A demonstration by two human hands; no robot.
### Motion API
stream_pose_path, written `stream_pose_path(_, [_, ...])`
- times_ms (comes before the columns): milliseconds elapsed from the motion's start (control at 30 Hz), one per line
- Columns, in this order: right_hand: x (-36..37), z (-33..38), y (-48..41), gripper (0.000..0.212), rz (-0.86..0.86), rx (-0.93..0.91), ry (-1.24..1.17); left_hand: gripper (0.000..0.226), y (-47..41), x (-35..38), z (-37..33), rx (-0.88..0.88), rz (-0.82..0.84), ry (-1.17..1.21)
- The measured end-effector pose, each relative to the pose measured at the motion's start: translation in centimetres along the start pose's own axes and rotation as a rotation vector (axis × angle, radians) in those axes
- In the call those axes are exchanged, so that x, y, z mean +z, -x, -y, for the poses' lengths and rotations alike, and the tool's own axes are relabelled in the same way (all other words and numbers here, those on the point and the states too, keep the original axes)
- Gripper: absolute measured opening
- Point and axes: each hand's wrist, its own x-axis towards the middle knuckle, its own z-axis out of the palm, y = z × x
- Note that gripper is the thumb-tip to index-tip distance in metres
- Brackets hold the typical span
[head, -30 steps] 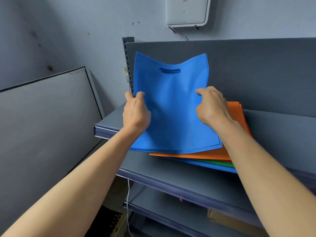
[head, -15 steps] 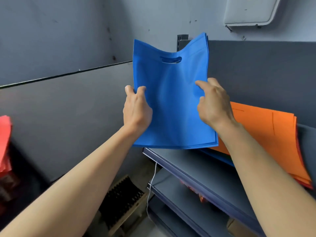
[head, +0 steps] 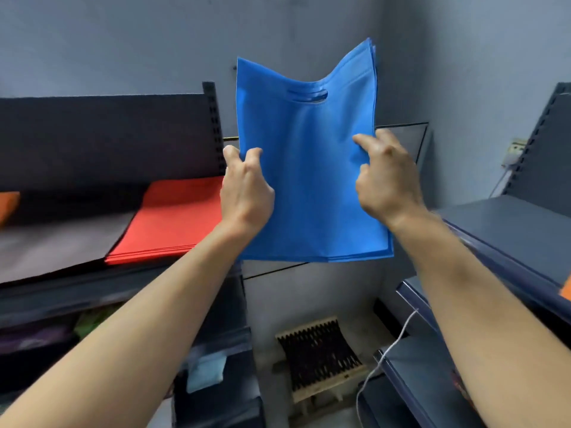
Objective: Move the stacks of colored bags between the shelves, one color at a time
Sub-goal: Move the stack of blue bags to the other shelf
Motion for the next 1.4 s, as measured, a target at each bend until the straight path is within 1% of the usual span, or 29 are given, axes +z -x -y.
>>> stream_pose_path(267, [8.6, 18.2, -0.6, 0.05, 0.057, -0.158, -0.205, 0.052, -3.2, -12.5, 16.0, -0.121, -0.127, -0.113])
stream_pose_path(400, [11.9, 24.5, -0.4, 0.052, 0.119, -0.205, -0.242, 0.05, -3.5, -16.9, 21.9, -0.183, -0.163, -0.167])
stream_pose_path(533, [14.7, 29.8, -0.4, 0.054, 0.193, -0.262, -0.302, 0.049, -3.3, -20.2, 26.4, -0.269, -0.201, -0.226])
stream_pose_path(667, [16.8, 33.6, -0.4, 0.055, 0.242, -0.334, -0.374, 0.049, -2.8, -22.7, 29.1, -0.36, -0.25, -0.267])
stream_pose_path(967, [20.1, 41.2, -0.9, 0.053, 0.341, -0.473, -0.534, 0.045, -1.8, -28.2, 33.7, -0.47, -0.36, -0.371])
stream_pose_path(1100, [21.2, 45.3, 0.3, 0.051, 0.402, -0.537, -0.588, 0.047, -0.5, -31.2, 36.2, -0.535, -0.408, -0.419])
stream_pose_path(1233, [21.9, 49.9, 2.0, 0.046, 0.417, -0.58, -0.615, 0.049, 0.4, -35.0, 39.1, -0.592, -0.442, -0.459])
stream_pose_path(1400, [23.1, 56.6, 5.0, 0.05, 0.426, -0.592, -0.624, 0.048, 1.9, -40.1, 43.9, -0.597, -0.442, -0.492])
